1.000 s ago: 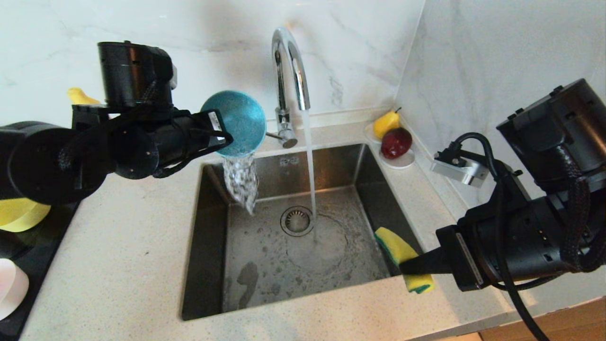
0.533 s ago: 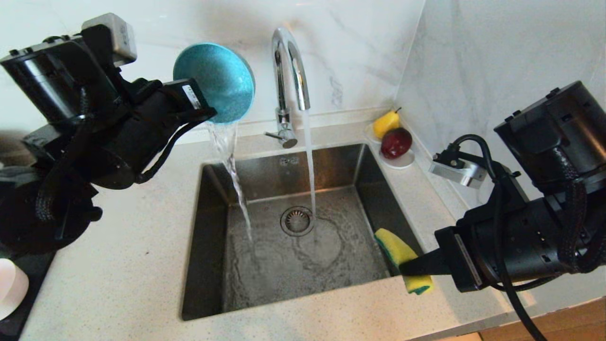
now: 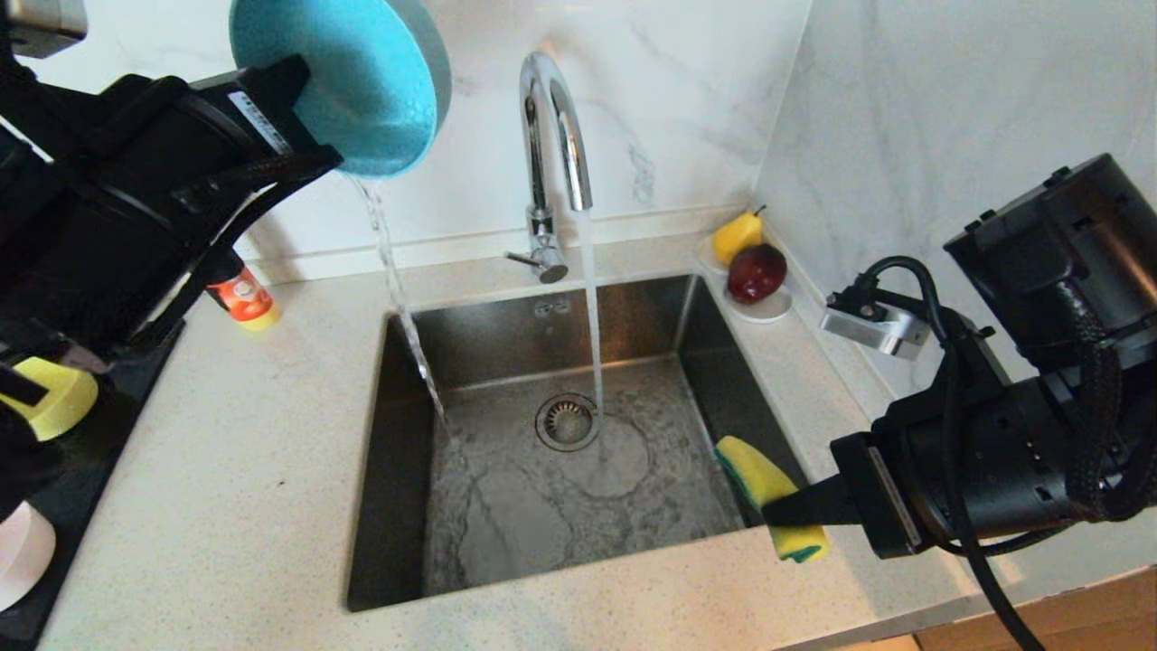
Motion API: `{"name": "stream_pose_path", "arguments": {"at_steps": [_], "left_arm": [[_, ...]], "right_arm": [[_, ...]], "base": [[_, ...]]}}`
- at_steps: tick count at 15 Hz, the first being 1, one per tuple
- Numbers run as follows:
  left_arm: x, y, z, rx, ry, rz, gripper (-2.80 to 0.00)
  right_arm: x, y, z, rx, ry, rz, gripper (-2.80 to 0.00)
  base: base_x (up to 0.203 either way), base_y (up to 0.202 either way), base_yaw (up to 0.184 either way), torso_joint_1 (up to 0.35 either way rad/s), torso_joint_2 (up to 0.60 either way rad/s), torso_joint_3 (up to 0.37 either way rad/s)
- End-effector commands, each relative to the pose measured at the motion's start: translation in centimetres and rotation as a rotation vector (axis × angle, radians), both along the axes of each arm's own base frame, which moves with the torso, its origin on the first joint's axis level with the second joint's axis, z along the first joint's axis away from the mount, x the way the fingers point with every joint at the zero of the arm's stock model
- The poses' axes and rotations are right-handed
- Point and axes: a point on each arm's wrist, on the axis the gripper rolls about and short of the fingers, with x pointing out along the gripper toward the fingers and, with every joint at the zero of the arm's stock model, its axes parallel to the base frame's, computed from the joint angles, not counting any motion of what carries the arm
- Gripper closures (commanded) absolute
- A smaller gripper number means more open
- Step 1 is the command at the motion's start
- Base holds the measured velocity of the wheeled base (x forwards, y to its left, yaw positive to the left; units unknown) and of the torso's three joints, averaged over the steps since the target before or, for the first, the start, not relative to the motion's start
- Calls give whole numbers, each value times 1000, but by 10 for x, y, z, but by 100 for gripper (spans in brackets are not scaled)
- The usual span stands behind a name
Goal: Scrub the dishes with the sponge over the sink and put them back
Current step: Wash the bowl
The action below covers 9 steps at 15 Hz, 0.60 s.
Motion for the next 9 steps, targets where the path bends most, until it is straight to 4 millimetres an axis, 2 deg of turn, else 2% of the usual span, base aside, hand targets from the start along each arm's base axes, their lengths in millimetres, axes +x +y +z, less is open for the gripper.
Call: {"name": "stream_pose_path", "arguments": {"at_steps": [1,6,8,9], "left_arm": [[-17,7,5,21,-35,-4,0],[-13,5,-3,20,29,-25,0],[-7,2,-18,56,190,-38,0],[-4,1,-30,76,338,-50,0]], "right_arm": [[-1,0,0,1,4,-1,0],[-3,-2,2,7,-4,2,0],[-5,-2,7,17,-18,9,0],[-8,-2,10,27,-29,17,0]], "base": [[0,0,0,0,0,0],[0,0,0,0,0,0],[0,0,0,0,0,0],[0,0,0,0,0,0]]}}
